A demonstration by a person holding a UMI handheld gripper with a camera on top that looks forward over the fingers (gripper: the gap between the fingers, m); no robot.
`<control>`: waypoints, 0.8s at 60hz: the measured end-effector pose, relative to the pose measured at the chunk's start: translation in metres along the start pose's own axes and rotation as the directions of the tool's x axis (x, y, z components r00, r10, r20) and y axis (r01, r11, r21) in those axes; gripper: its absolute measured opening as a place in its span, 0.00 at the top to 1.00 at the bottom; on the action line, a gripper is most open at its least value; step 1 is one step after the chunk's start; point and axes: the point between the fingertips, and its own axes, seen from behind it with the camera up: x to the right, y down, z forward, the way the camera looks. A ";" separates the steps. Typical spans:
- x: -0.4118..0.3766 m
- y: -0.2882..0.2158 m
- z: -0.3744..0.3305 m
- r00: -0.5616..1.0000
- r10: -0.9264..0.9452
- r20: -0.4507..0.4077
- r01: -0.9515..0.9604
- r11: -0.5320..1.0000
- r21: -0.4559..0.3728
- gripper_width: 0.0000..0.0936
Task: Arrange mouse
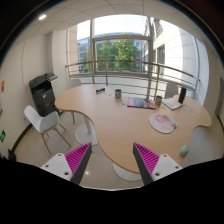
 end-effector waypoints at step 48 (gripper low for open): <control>0.380 0.170 0.104 0.939 0.157 -0.307 -0.193 0.977 -0.090 0.10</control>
